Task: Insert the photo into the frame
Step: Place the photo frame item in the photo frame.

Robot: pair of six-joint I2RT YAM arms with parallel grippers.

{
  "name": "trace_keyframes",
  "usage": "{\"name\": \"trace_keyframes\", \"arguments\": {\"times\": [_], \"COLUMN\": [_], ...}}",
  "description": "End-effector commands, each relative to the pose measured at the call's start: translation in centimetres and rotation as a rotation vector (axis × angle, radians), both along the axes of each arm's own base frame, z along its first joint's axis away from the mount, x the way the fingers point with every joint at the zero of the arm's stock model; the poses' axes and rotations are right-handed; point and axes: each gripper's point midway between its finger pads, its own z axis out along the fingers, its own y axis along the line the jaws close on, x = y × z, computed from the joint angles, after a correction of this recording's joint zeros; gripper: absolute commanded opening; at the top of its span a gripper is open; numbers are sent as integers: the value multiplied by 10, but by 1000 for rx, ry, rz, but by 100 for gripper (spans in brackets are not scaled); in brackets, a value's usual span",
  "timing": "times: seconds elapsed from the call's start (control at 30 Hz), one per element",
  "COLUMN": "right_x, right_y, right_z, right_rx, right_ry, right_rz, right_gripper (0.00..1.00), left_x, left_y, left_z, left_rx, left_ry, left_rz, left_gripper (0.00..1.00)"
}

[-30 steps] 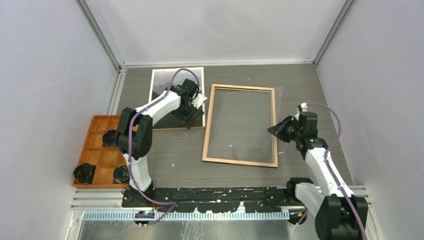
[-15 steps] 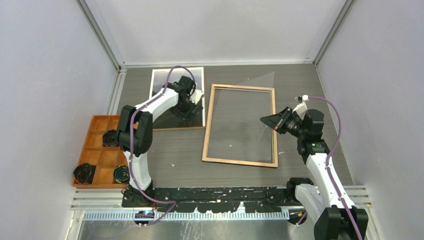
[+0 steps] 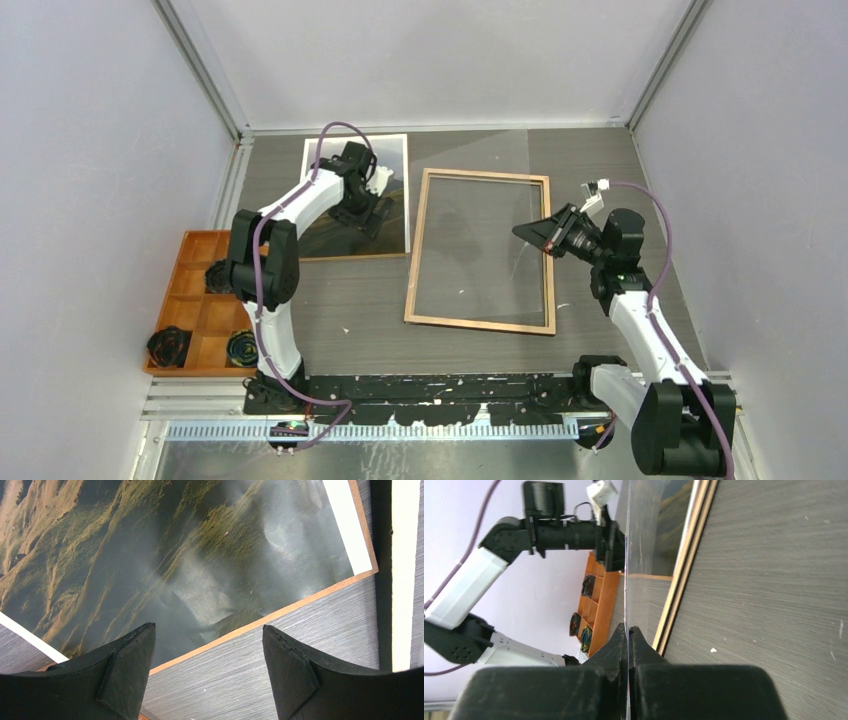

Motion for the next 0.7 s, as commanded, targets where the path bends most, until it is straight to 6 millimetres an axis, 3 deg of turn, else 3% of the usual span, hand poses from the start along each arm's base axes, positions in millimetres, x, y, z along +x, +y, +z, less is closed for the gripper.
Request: {"name": "trace_keyframes", "arguments": {"times": [0.0, 0.43, 0.67], "right_x": [12, 23, 25], "right_y": [-3, -25, -34], "right_z": [-13, -60, -73], "right_rx": [-25, -189, -248], "right_ry": [-28, 52, 80], "right_rz": [-16, -131, -174], "right_gripper": [1, 1, 1], "left_x": [5, 3, 3], "left_y": [-4, -4, -3], "left_z": [16, 12, 13], "left_rx": [-32, -31, -27], "left_ry": [-49, -40, -40], "left_rz": [5, -6, -12], "left_gripper": [79, 79, 79]}}
